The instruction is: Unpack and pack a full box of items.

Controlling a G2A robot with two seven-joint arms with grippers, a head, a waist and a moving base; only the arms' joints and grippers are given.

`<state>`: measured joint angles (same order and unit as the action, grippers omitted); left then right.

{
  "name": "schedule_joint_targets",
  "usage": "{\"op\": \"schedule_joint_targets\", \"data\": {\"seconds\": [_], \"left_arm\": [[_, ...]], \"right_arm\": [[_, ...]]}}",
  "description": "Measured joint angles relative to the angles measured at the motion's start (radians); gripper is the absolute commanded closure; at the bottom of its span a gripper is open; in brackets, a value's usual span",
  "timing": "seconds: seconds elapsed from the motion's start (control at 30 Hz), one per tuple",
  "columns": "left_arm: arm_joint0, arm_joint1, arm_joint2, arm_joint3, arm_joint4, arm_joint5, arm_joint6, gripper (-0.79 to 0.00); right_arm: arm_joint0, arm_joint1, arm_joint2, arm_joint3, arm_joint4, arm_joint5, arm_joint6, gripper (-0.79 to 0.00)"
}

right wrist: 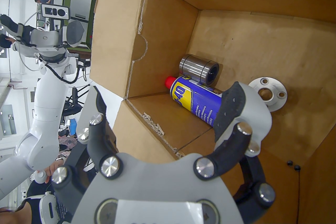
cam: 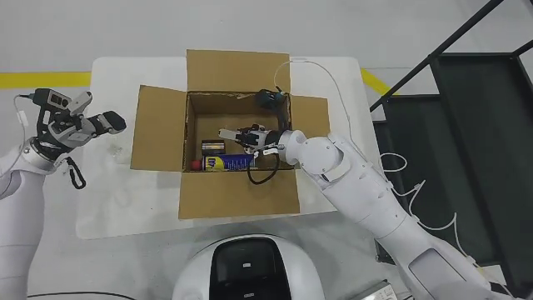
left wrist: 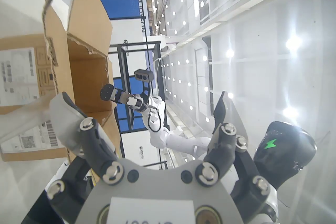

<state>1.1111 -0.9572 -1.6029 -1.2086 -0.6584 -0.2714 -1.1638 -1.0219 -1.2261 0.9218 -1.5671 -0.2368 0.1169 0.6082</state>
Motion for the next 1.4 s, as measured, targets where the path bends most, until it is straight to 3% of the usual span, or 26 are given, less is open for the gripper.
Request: {"op": "schedule_joint_targets", "data": {"seconds": [0.17,1.4], "left_arm": [[-0.018,0.007,-0.003,-0.003,0.073,-0.013,0.001,-0.785],[-0.025,0.007,0.001,0.004,0.068,-0.007,-0.021,-0.785]], "right_arm": [[0.0,0.0,0.0,0.0,0.0,0.0,0.0,-0.785],[0.0,0.0,0.0,0.0,0.0,0.0,0.0,-0.785]]}}
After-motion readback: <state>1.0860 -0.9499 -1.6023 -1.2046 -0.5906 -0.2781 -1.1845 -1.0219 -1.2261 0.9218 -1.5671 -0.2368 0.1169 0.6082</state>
